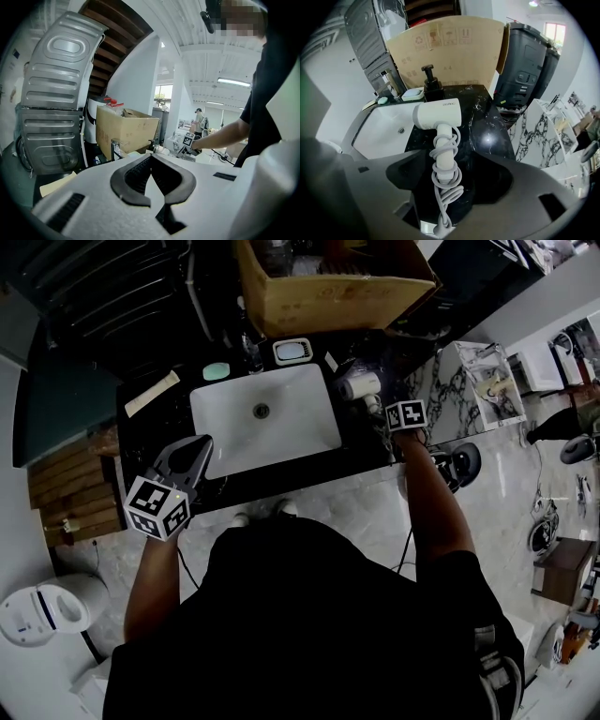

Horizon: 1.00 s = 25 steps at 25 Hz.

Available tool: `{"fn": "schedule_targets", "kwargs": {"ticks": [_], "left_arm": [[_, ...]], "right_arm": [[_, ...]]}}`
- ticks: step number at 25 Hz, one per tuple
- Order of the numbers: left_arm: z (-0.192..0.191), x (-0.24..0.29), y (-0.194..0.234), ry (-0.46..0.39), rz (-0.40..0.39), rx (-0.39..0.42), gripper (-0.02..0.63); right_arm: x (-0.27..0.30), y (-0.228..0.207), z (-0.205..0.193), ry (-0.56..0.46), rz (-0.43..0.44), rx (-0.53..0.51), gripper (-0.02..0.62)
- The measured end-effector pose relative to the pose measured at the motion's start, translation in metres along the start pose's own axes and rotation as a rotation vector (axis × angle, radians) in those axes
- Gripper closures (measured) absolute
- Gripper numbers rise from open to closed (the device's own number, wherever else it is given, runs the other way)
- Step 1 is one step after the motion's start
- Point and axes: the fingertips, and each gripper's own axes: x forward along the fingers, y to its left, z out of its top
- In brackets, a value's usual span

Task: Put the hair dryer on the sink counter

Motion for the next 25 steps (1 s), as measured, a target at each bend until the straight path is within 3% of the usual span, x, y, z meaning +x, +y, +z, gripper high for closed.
{"fn": "schedule_targets", "kwargs": {"ticks": [14,18,25], "left_arm": [[0.008,-0.015,-0.007,-0.021,-0.05,0.034,0.592],[0.007,-0.022,-0.007,-0.024,-0.06,0.036,0.592],[0.005,-0.032,-0.006,-0.022,-0.085,0.038,0.592]], "right_arm": [[-0.054,0.029,0.016,-0.197,0.007,0.023,0.296],[-0.076,0.034,0.025,-0.312,0.014,0.066,0.328],[-0.103,0.046,0.028,-0.402,-0.003,0.116,0.376]]}}
